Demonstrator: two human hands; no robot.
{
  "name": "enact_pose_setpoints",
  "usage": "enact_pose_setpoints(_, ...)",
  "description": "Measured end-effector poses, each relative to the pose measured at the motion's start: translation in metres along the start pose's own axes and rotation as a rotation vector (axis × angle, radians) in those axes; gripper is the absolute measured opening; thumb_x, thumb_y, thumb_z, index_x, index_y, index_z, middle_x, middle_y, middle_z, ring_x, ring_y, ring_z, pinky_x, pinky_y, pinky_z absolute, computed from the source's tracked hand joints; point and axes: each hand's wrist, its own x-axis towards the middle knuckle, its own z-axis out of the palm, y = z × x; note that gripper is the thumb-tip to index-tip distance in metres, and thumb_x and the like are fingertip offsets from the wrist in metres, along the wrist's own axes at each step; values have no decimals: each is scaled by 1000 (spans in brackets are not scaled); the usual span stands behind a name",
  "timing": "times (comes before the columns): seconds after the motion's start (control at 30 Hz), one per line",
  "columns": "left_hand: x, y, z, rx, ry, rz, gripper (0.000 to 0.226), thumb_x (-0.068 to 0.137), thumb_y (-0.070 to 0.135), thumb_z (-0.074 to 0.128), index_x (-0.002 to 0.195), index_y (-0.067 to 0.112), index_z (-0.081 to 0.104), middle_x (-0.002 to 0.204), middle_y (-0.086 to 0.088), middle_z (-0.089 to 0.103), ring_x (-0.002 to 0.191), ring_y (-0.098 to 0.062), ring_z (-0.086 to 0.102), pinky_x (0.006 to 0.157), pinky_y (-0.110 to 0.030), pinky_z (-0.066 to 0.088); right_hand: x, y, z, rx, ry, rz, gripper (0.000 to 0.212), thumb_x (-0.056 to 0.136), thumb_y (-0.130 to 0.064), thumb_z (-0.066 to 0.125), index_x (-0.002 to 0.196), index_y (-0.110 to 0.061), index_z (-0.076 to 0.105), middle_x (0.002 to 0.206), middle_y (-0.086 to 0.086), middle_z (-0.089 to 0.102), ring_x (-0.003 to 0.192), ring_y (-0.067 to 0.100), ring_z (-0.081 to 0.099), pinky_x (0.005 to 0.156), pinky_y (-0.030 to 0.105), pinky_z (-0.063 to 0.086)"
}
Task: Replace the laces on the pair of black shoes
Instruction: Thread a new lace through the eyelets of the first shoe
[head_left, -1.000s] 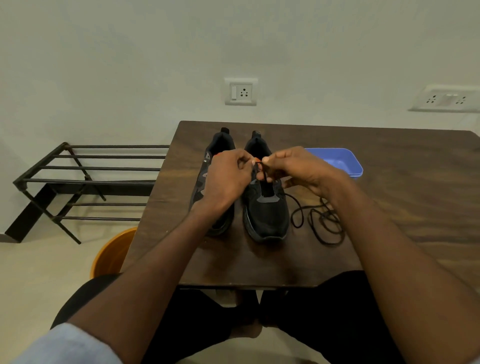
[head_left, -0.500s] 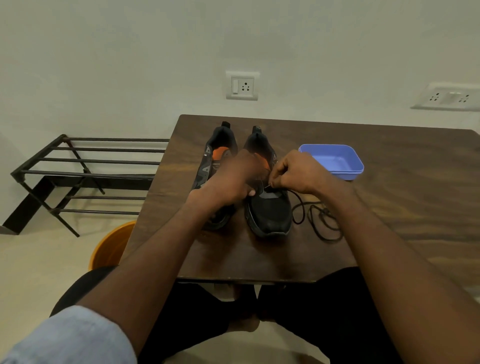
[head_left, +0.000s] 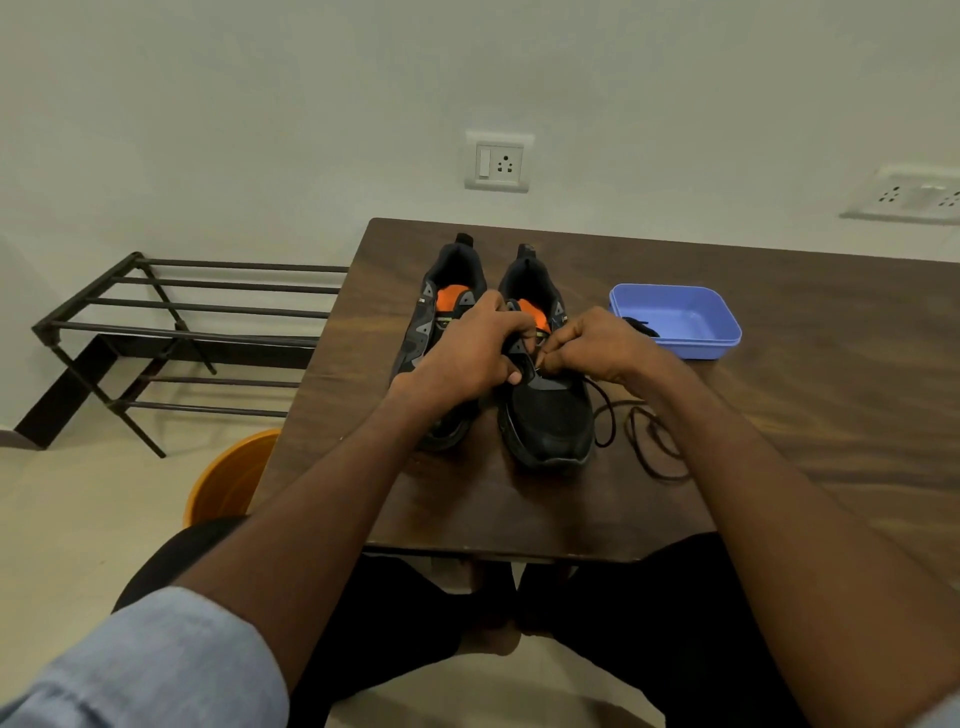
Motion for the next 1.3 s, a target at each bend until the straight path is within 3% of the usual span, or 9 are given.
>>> enact_pose_setpoints(0.2,-2,-1,0,0,18,-13,34,78,9,82,105,24,66,110,3,45,100,-17,47,87,-32,45,5,0,7,49,-28,46,17,91,-4,71,86,-18,79,94,-3,74,91,8,64,70,21,48)
enact_pose_setpoints(0.33,-3,0,3,-11,34,0,34,77,7,81,101,25,66,102,8,44,94,-13,45,82,-30,39,12,6,7,5,12,122,7,85,-13,77,90,-15,81,97,2,76,96,16,69,86,35,58)
enact_pose_setpoints(0.43,-2,0,4,-19,36,4,33,78,5,80,100,24,66,98,9,44,90,-13,45,80,-30,41,15,5,10,-23,67,176,19,77,-21,82,94,-14,80,97,4,77,96,20,71,90,45,60)
enact_pose_setpoints(0.57,-2,-1,5,-27,39,-10,33,78,5,80,99,26,66,100,8,45,92,-12,45,80,-27,39,10,0,7,69,-14,201,18,82,-8,78,100,-7,78,104,7,75,100,20,68,89,36,56)
enact_pose_setpoints(0.7,-2,-1,6,-32,44,0,32,79,6,80,101,26,66,97,11,42,86,-6,41,75,-23,37,3,1,1,-43,-70,77,13,91,-8,72,93,-18,80,103,-1,74,98,11,64,90,34,52)
enact_pose_setpoints(0.83,-2,-3,3,-47,-3,-3,36,80,6,80,107,25,66,107,3,48,96,-15,48,88,-37,50,13,4,7,-89,35,96,12,83,-11,72,88,-16,81,98,2,76,100,19,69,91,43,59)
enact_pose_setpoints(1.0,-2,1,3,-39,-5,-5,37,79,5,81,105,26,64,107,2,48,98,-18,49,92,-44,51,16,-1,10,85,83,266,20,74,-6,77,93,-8,80,94,7,78,95,22,73,89,41,60)
enact_pose_setpoints(1.07,-2,1,2,-31,-8,-5,36,80,7,81,104,26,64,108,2,49,99,-18,49,92,-41,50,16,-2,13,69,95,258,19,77,-7,75,96,-9,79,96,6,77,95,21,71,85,38,60)
enact_pose_setpoints(1.3,-4,-1,7,-30,25,10,38,80,6,79,108,27,64,107,6,46,100,-15,47,89,-36,47,13,3,10,-139,9,89,16,87,-7,69,99,-7,80,103,8,76,101,21,69,94,43,58)
